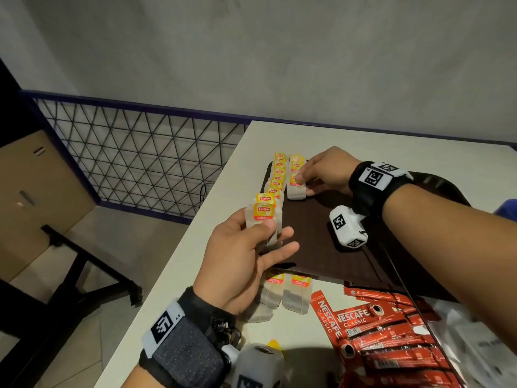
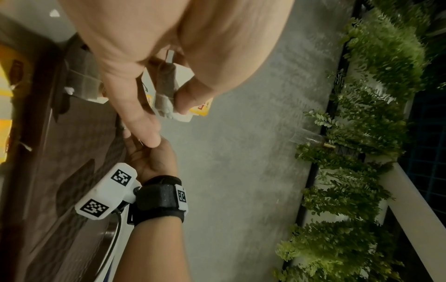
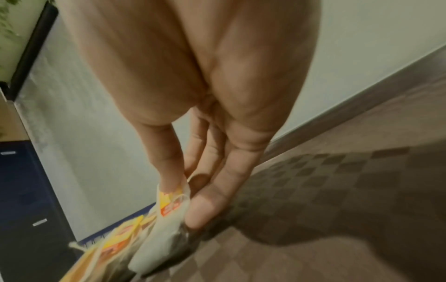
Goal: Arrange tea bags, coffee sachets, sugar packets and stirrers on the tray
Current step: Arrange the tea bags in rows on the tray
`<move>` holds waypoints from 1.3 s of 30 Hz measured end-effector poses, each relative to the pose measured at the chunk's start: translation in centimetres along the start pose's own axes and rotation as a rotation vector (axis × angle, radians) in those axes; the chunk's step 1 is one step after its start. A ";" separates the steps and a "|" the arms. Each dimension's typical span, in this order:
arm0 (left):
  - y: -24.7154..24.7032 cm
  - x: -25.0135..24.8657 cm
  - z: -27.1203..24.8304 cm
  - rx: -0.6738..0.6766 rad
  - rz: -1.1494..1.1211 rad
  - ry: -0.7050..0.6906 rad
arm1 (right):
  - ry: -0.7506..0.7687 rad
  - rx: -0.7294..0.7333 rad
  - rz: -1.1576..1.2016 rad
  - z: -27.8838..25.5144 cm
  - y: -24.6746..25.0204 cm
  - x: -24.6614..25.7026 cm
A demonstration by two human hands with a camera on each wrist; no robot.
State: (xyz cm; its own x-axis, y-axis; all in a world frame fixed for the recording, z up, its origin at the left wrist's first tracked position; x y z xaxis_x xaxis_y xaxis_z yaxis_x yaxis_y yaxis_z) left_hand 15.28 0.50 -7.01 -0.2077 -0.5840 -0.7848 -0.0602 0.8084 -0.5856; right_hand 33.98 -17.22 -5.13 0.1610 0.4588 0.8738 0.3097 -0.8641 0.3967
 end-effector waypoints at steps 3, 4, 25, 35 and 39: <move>0.1 0.1 0.2 0.003 0.037 -0.001 | -0.002 -0.032 -0.043 1.0 0.2 0.0; 0.2 0.1 0.2 0.005 0.048 -0.002 | -0.005 -0.042 -0.036 1.2 0.2 0.0; 0.2 0.7 0.6 0.090 0.023 -0.049 | -0.039 -0.119 -0.105 2.1 1.4 0.4; -0.1 0.3 0.5 0.131 0.028 -0.091 | 0.196 -0.085 0.002 -7.5 0.6 5.1; -0.2 0.3 0.4 0.153 0.079 -0.124 | 0.276 -0.026 0.070 -12.5 -0.7 4.9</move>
State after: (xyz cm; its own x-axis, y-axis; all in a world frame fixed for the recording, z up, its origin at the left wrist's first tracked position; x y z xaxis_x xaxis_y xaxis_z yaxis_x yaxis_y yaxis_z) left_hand 15.67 0.15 -7.17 -0.0839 -0.5314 -0.8430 0.1024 0.8369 -0.5377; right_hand 22.82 -16.97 2.37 -0.0816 0.3269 0.9415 0.2821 -0.8985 0.3364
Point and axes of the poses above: each hand's wrist, its own z-axis towards the middle knuckle, its own y-axis out of the back of the hand, x = y × z, the point moved 5 cm from there along z, towards the middle knuckle, and after that the axes turned 6 degrees about x, right-handed, at the moved point
